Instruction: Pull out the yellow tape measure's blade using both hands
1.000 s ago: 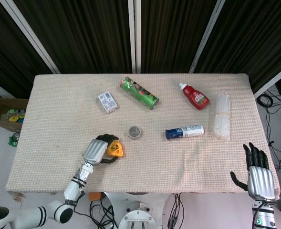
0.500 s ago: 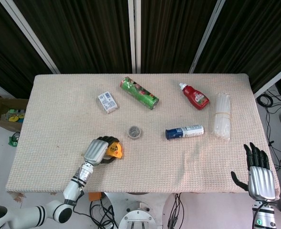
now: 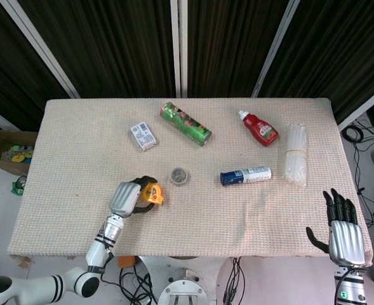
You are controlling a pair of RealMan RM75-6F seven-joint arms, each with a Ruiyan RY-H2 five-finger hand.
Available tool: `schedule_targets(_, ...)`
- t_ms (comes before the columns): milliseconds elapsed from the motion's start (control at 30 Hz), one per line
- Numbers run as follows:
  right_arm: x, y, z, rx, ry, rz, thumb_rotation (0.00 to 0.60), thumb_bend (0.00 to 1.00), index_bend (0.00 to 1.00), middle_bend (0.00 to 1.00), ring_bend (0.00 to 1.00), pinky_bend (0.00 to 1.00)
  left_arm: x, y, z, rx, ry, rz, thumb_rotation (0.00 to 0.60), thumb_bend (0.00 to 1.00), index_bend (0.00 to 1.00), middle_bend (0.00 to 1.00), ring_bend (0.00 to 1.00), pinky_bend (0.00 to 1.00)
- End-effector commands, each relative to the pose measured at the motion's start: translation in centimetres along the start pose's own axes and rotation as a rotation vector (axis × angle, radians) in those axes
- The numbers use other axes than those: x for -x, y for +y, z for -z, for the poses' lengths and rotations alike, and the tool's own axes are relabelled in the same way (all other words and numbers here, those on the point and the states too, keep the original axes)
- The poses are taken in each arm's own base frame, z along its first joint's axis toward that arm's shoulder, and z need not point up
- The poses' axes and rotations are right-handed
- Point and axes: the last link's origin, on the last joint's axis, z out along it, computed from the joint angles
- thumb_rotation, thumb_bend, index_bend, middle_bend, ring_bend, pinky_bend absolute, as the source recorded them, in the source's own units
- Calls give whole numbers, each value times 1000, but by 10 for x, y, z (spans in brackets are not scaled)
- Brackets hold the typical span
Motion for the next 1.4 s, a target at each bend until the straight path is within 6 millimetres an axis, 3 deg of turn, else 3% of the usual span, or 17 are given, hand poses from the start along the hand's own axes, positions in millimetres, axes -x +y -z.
schedule_targets(33, -1, -6, -4, -25, 18, -11, 600, 213, 0, 0, 0, 0, -9, 12, -6, -13, 81, 134, 600, 287, 566, 572, 508, 592)
schedule_targets(167, -4, -22, -16, -75, 68, -30, 600, 207, 0, 0, 0, 0, -14, 29, -14, -36, 143, 234, 600, 287, 589, 594, 525, 604)
schedule_targets(300, -2, -52, -35, -135, 101, -64, 600, 195, 0, 0, 0, 0, -15, 50, -23, -50, 169, 305, 600, 286, 603, 606, 538, 614)
schedule_targets(533, 5, -125, -66, -265, 111, -133, 600, 189, 52, 0, 0, 0, -6, 84, -34, -84, 157, 441, 600, 287, 613, 614, 545, 620)
schedule_targets(800, 16, -192, -80, -375, 116, -178, 600, 189, 170, 12, 0, 0, -1, 109, -42, -160, 131, 622, 600, 300, 616, 615, 546, 623)
schedule_targets(1033, 34, -217, -82, -390, 112, -223, 600, 189, 243, 35, 0, 0, -4, 121, -46, -200, 125, 700, 600, 310, 619, 617, 549, 624)
schedule_targets(1400, 45, -232, -89, -398, 109, -252, 600, 190, 293, 47, 0, 0, -5, 134, -46, -216, 90, 756, 600, 312, 619, 618, 550, 627)
